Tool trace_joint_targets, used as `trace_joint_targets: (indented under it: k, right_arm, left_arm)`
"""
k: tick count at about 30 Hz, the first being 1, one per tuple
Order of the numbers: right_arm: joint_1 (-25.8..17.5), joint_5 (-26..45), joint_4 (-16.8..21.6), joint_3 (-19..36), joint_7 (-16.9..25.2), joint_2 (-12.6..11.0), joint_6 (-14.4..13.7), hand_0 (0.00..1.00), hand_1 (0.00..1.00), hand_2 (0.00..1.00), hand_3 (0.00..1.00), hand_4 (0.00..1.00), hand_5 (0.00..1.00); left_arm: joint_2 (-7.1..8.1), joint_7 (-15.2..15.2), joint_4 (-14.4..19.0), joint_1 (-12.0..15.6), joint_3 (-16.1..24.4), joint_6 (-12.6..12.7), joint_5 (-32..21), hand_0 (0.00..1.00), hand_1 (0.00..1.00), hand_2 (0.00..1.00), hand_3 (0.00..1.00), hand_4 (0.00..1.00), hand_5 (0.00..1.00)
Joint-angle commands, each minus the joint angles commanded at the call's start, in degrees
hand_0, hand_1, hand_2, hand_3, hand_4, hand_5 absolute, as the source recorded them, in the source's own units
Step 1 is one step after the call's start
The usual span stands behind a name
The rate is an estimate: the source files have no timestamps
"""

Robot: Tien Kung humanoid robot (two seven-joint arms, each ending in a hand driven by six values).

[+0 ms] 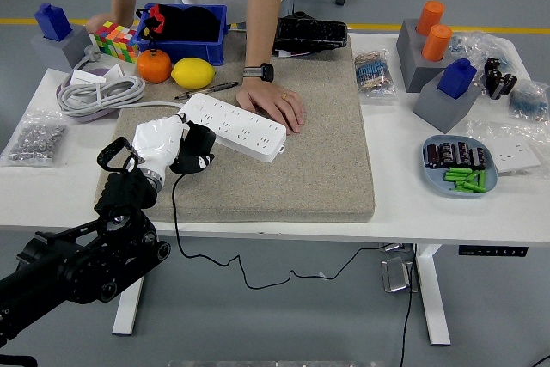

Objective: Press the white button,pick up the black plug,place it near the board,insert it into the board

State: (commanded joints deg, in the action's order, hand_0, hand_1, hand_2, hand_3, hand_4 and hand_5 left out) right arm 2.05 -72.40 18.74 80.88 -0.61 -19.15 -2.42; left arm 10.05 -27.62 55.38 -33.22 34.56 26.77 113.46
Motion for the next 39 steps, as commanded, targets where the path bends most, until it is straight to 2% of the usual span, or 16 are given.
trace_joint_targets:
  k: [10, 18, 28, 39]
  right_arm:
    - [-0.03, 0.03, -0.13, -0.05, 0.09, 0.0, -0.11, 0.749, 0.618, 0.587, 0.589, 0.657, 0.37]
    - [0.09, 0.26, -0.11, -0.57, 0.12, -0.3, -0.1, 0.75, 0.618, 0.586, 0.588, 0.657, 0.37]
    - [0.05, 0.62, -0.1, -0.76, 0.16, -0.45, -0.11, 0.748, 0.617, 0.584, 0.588, 0.653, 0.365]
    - [-0.01, 0.72, -0.09, -0.91, 0.13, -0.39, -0.07, 0.743, 0.617, 0.583, 0.589, 0.651, 0.361]
  left_arm:
    - [2.13, 4.75, 2.83, -0.97, 0.23, 1.23, -2.17, 0.167, 0.206, 0.217, 0.547, 0.637, 0.002]
    - [2.62, 6.33, 1.37, -4.21, -3.3, 1.05, -4.05, 0.169, 0.206, 0.217, 0.547, 0.642, 0.002]
    - [0.69, 6.7, -2.87, -8.26, -9.08, 0.95, -5.97, 0.17, 0.206, 0.218, 0.546, 0.652, 0.002]
    - [-1.79, 7.28, -6.97, -10.35, -11.68, 1.17, -6.95, 0.165, 0.205, 0.217, 0.546, 0.656, 0.002]
